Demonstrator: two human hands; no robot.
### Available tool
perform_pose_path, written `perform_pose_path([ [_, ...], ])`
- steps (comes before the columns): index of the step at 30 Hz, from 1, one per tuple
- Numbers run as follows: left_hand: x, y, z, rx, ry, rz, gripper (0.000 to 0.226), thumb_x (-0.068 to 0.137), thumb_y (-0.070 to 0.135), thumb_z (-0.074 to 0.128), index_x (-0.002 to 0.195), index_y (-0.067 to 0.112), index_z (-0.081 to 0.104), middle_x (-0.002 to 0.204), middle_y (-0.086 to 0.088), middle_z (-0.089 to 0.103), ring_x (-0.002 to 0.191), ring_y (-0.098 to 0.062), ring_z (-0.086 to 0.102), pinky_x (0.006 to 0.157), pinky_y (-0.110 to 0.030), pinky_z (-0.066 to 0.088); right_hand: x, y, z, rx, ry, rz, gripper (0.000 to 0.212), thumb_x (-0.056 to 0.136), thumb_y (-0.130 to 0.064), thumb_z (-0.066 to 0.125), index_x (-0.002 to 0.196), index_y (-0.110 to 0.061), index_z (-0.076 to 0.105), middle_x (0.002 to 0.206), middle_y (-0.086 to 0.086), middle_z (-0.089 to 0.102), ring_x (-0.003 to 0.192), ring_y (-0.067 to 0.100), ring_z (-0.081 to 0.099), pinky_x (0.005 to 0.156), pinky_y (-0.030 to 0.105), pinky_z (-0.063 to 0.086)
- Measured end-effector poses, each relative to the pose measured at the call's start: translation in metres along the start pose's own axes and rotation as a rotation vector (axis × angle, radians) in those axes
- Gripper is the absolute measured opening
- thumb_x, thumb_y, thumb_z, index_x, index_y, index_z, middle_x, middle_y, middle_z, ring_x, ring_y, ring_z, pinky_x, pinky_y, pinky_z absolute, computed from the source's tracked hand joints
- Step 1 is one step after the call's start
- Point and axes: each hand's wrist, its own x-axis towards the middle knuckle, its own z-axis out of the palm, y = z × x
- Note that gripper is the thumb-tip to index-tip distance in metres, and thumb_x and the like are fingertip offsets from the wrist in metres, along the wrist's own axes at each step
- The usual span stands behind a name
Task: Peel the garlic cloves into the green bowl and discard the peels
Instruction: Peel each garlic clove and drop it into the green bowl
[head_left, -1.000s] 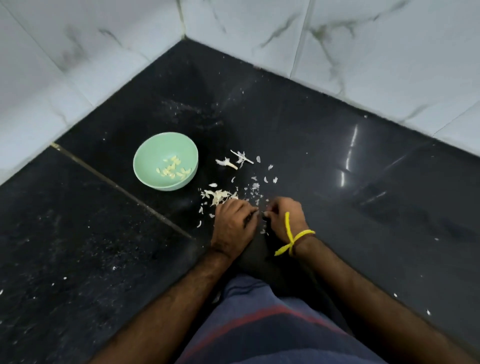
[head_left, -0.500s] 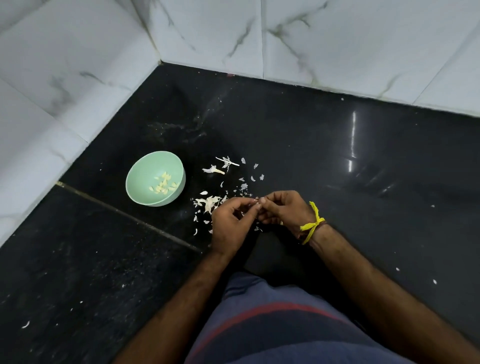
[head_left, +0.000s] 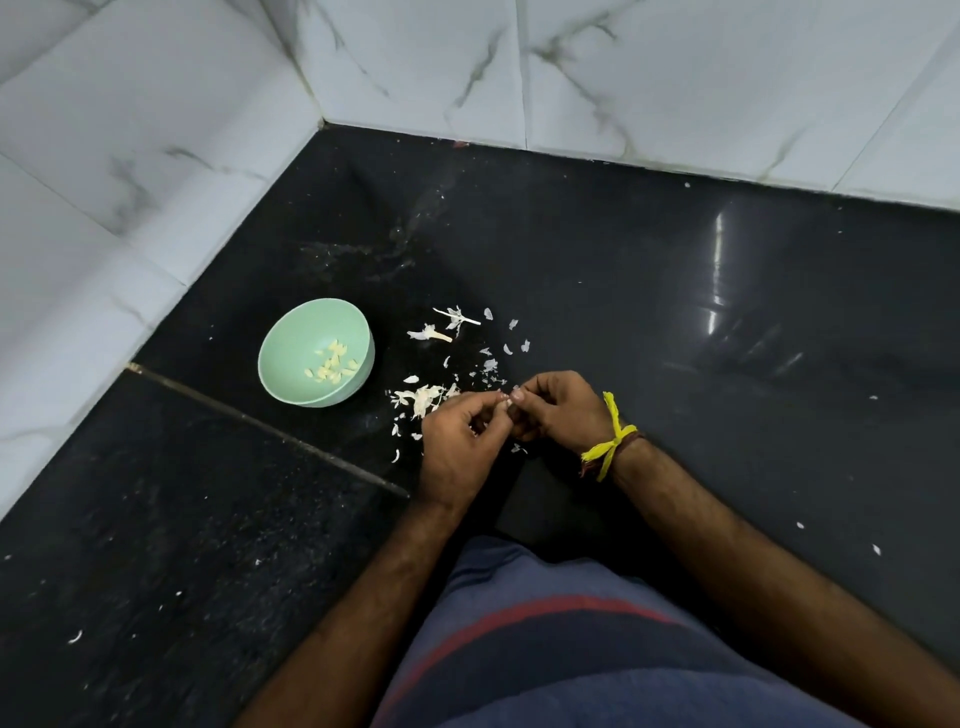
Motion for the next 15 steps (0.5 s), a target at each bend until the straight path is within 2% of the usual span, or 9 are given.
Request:
perform_pose_path([
  [3, 0.0, 0.0, -0.002, 0.005, 0.013, -0.006, 0.029, 0.083, 0.032, 0.064, 0.093, 0.011, 0.08, 0.082, 0.001, 0.074, 0.073, -0.012, 0.067, 0.069, -0.029, 0.055, 0.001, -0.002, 0.002, 0.008, -0.022, 0.014, 0.022, 0.1, -0.01, 0.053, 0.092, 0.006, 0.064, 0.071, 0.012, 0.067, 0.057, 0.012, 0.067, 0.059, 0.024, 0.058],
  [7, 0.0, 0.001, -0.002, -0.05, 0.023, -0.084, 0.012, 0.084, 0.016, 0.069, 0.089, 0.014, 0.08, 0.078, 0.004, 0.073, 0.071, -0.008, 0.066, 0.068, -0.027, 0.055, 0.002, -0.001, 0.004, 0.16, -0.076, 0.091, 0.023, 0.101, -0.011, 0.052, 0.091, 0.005, 0.065, 0.073, 0.015, 0.067, 0.062, 0.019, 0.066, 0.059, 0.025, 0.057],
  [10, 0.001, 0.008, 0.0, -0.158, 0.013, -0.227, 0.021, 0.088, 0.002, 0.069, 0.081, 0.021, 0.076, 0.073, 0.005, 0.074, 0.068, -0.004, 0.066, 0.066, -0.022, 0.055, 0.002, -0.002, 0.002, 0.291, -0.115, 0.153, 0.022, 0.099, -0.014, 0.055, 0.088, 0.001, 0.066, 0.074, 0.015, 0.068, 0.065, 0.021, 0.067, 0.059, 0.027, 0.057],
  [12, 0.004, 0.009, 0.0, -0.173, 0.033, -0.287, 0.016, 0.087, 0.002, 0.069, 0.079, 0.015, 0.075, 0.07, 0.0, 0.073, 0.064, -0.005, 0.063, 0.062, -0.02, 0.053, 0.004, -0.005, 0.003, 0.243, -0.042, 0.116, 0.018, 0.096, -0.014, 0.06, 0.087, 0.0, 0.066, 0.072, 0.014, 0.068, 0.064, 0.021, 0.067, 0.057, 0.027, 0.056],
  [15, 0.008, 0.011, 0.002, -0.206, 0.07, -0.373, 0.012, 0.087, 0.007, 0.07, 0.076, 0.006, 0.071, 0.067, -0.009, 0.069, 0.059, -0.009, 0.056, 0.058, -0.025, 0.049, 0.006, -0.003, 0.011, 0.066, 0.212, -0.076, 0.01, 0.089, -0.01, 0.07, 0.081, -0.006, 0.066, 0.068, 0.008, 0.069, 0.059, 0.017, 0.066, 0.057, 0.031, 0.057],
])
